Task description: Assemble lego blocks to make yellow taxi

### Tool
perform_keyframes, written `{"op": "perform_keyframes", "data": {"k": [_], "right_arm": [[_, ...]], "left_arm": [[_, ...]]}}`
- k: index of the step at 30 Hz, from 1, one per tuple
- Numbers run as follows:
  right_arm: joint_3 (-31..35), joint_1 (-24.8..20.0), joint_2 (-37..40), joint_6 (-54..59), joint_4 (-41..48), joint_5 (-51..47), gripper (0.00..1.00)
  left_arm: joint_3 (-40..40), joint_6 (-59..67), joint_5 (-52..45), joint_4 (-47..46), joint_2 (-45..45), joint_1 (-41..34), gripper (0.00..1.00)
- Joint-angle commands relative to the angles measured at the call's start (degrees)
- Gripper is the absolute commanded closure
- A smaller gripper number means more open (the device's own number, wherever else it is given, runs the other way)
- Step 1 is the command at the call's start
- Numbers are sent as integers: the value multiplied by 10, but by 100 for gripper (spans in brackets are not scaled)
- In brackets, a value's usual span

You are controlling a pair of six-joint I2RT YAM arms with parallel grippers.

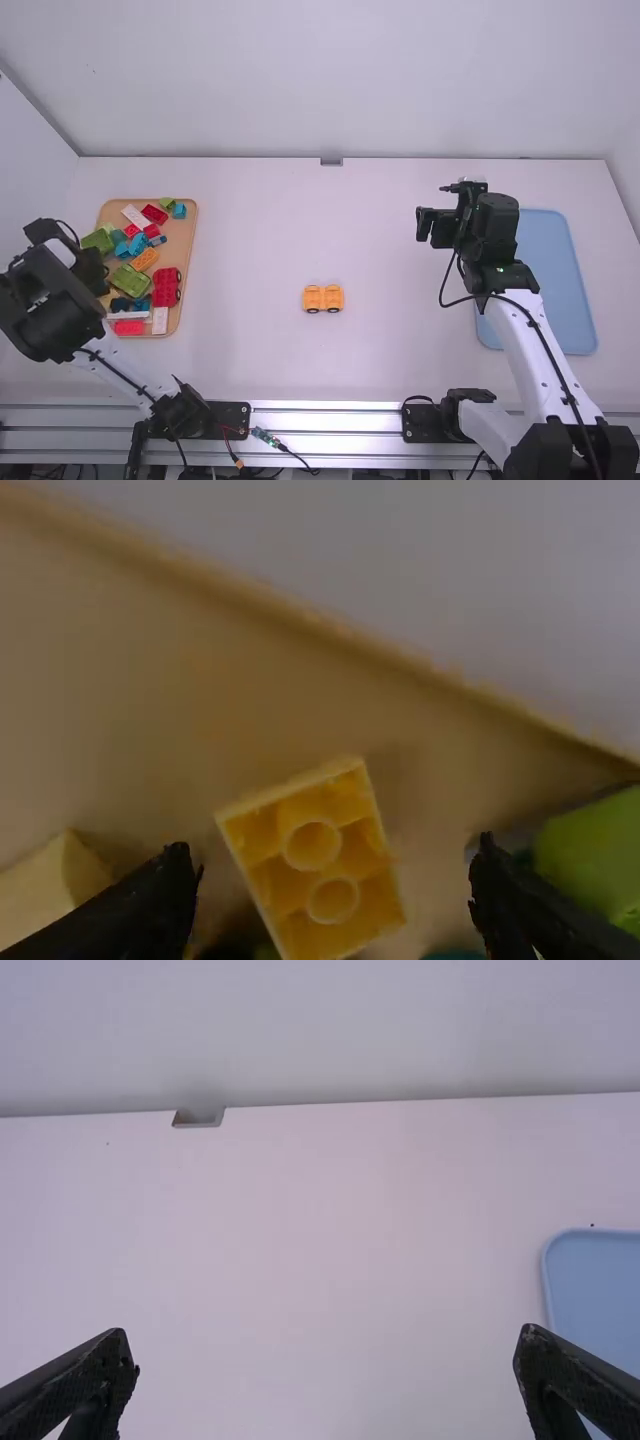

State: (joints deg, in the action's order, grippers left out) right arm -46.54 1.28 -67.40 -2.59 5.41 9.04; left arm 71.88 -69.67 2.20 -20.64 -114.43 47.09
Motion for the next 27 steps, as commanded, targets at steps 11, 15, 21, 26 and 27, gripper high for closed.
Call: {"op": "perform_keyframes", "data": {"k": [11, 15, 21, 26, 27], "right_arm": [[-23, 3, -5, 0, 6, 1, 1], [-23, 3, -5, 0, 6, 1, 1], [-23, 3, -5, 0, 6, 1, 1], [-23, 3, -5, 0, 8, 1, 1], [-23, 3, -5, 0, 8, 1, 1]], "left_arm": [[-14, -17, -2, -2, -7, 1, 54], [-14, -18, -2, -8, -7, 2, 61], [-14, -45, -1, -27, -7, 2, 67], [-14, -42, -2, -27, -7, 2, 88], [-14, -40, -2, -29, -7, 2, 88]]}}
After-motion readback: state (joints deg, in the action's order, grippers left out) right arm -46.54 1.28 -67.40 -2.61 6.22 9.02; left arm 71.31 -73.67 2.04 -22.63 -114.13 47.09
